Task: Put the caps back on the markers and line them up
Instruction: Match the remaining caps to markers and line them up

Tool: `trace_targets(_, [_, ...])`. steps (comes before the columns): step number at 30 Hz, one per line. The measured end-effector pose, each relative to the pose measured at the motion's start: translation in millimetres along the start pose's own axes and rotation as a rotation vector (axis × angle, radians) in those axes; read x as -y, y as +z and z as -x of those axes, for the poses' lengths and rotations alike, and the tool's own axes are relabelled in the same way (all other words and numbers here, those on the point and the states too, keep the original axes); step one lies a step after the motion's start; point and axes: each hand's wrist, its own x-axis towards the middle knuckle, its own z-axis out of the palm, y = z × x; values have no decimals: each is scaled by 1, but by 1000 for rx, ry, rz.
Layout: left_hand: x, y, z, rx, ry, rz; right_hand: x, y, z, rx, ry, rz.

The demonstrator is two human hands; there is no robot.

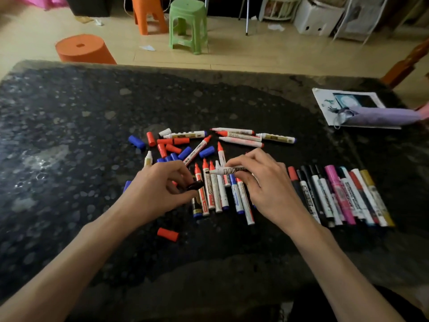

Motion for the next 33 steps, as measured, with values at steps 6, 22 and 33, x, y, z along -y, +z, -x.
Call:
trace_targets(6, [-12, 5, -6, -1, 42, 53, -5, -4, 3, -30, -47, 50])
trace_targets(22, [-12, 16, -21, -34, 63, 183, -8, -1, 2, -87, -82, 139])
trace_targets(33, [-17, 20, -22, -68, 239, -75, -8, 8, 0, -159, -175, 198])
